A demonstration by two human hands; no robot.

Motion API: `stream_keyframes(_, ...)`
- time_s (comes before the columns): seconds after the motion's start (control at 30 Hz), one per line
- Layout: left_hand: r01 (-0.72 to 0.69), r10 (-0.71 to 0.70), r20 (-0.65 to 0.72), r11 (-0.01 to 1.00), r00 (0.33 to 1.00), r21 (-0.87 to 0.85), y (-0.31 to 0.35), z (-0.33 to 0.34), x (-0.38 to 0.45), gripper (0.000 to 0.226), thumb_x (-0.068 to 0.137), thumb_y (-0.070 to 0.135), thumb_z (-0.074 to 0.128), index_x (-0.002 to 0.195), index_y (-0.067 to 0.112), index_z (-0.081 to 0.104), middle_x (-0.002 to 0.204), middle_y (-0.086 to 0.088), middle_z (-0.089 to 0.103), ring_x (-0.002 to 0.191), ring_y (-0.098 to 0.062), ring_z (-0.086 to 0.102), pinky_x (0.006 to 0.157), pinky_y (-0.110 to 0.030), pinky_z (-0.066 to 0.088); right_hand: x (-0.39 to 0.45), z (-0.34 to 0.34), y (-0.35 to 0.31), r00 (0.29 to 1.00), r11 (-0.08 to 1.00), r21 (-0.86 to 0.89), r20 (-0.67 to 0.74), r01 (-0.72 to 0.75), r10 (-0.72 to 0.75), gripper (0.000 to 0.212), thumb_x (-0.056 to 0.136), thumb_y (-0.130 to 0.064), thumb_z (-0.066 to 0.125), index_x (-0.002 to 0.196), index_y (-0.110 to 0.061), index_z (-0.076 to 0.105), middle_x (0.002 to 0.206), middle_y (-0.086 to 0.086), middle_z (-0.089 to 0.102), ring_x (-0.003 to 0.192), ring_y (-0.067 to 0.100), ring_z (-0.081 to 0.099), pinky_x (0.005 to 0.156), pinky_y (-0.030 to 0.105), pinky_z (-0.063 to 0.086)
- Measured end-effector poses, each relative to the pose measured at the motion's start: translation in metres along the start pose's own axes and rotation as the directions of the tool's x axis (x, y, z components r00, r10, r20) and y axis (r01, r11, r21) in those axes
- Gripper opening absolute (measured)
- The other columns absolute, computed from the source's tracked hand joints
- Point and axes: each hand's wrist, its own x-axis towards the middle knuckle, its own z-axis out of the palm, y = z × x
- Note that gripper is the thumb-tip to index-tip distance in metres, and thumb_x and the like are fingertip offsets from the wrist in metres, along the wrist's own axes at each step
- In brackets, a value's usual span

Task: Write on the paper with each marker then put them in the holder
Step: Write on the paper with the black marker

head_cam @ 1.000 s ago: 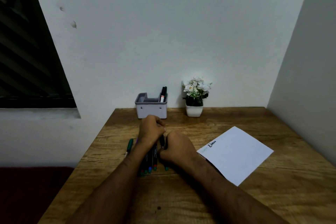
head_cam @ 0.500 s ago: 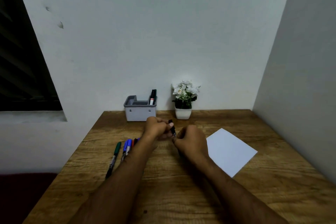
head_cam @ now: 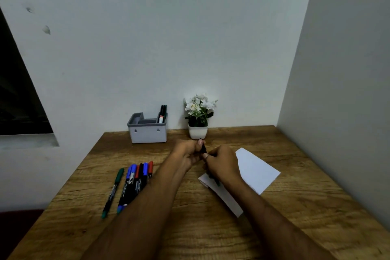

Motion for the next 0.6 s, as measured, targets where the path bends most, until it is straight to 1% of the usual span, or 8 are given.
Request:
stream_keyframes(0.07,0.071,-0.070,0.029,0.995,0.997,-0.068,-0.002,0.003,0.005,0.027,0.098,-0.005,0.044,0.077,0.003,0.059,0.078,-0.007,0.056,0.073,-0.016,0.053,0.062,-0.031,0.046,0.002,-0.008,-0.003,0.998,0.997,0.049,0.029,-0.051,0.050,0.032,0.096,-0.024,0.067,0.077,0.001,0.076,0.067,0.015,0.075,0.061,0.030,0.073,0.069,0.043,0.063)
stream_keyframes(0.13,0.078,-0.075,0.024,0.985,0.997,-0.153,-0.001,0.001,0.008,0.030,0.100,-0.005,0.038,0.076,0.003,0.055,0.075,-0.008,0.053,0.069,-0.018,0.050,0.061,-0.031,0.044,0.006,-0.016,-0.006,0.988,0.981,0.142,0.099,-0.129,0.116,0.033,0.098,-0.016,0.063,0.080,0.010,0.072,0.065,0.019,0.071,0.054,0.032,0.066,0.061,0.045,0.060)
stream_keyframes(0.23,-0.042,0.012,-0.142,0.977,0.990,-0.208,0.014,-0.018,0.018,0.030,0.099,-0.004,0.044,0.072,0.004,0.054,0.063,-0.008,0.056,0.061,-0.018,0.048,0.057,-0.029,0.041,-0.004,-0.026,-0.006,0.932,0.928,0.246,0.301,-0.279,0.201,0.027,0.102,-0.005,0.054,0.085,0.010,0.066,0.062,0.016,0.061,0.047,0.023,0.054,0.045,0.029,0.046)
stream_keyframes(0.27,-0.084,0.053,-0.222,0.988,0.974,-0.131,0.019,-0.025,0.021,0.024,0.095,-0.004,0.055,0.071,0.003,0.057,0.060,-0.008,0.060,0.058,-0.019,0.051,0.059,-0.031,0.043,-0.006,-0.028,-0.003,0.928,0.923,0.258,0.316,-0.286,0.200,0.027,0.103,-0.006,0.054,0.085,0.009,0.067,0.063,0.015,0.061,0.047,0.022,0.055,0.045,0.027,0.045)
stream_keyframes(0.33,-0.118,0.177,-0.292,0.971,0.940,0.209,0.023,-0.027,0.020,0.011,0.085,0.005,0.073,0.078,0.000,0.066,0.065,-0.012,0.067,0.055,-0.021,0.055,0.061,-0.032,0.046,-0.003,-0.028,0.005,0.953,0.922,0.302,0.251,-0.242,0.168,0.031,0.102,-0.009,0.056,0.083,0.010,0.071,0.063,0.014,0.065,0.049,0.022,0.058,0.048,0.028,0.048)
stream_keyframes(0.43,-0.141,0.303,-0.147,0.750,0.942,0.646,0.015,-0.010,0.016,0.021,0.080,0.024,0.081,0.083,0.004,0.073,0.069,-0.008,0.070,0.053,-0.016,0.060,0.051,-0.020,0.049,0.004,-0.026,0.013,0.983,0.916,0.368,0.143,-0.162,0.116,0.032,0.101,-0.013,0.060,0.083,0.008,0.075,0.065,0.015,0.069,0.051,0.021,0.062,0.052,0.029,0.054)
stream_keyframes(0.5,-0.166,0.397,-0.105,0.590,0.912,0.790,0.006,-0.007,0.021,0.025,0.073,0.032,0.085,0.078,0.009,0.077,0.067,-0.003,0.072,0.056,-0.012,0.063,0.053,-0.019,0.049,0.005,-0.026,0.014,0.988,0.896,0.422,0.127,-0.134,0.088,0.028,0.100,-0.013,0.063,0.085,0.006,0.075,0.070,0.018,0.071,0.052,0.020,0.064,0.052,0.029,0.056)
stream_keyframes(0.6,-0.176,0.483,-0.081,0.464,0.872,0.868,-0.005,-0.010,0.028,0.025,0.068,0.035,0.088,0.075,0.012,0.079,0.075,-0.001,0.075,0.067,-0.011,0.066,0.059,-0.022,0.049,0.006,-0.028,0.020,0.994,0.885,0.455,0.093,-0.095,0.059,0.013,0.095,-0.010,0.071,0.093,0.002,0.075,0.078,0.021,0.075,0.058,0.026,0.071,0.064,0.042,0.066)
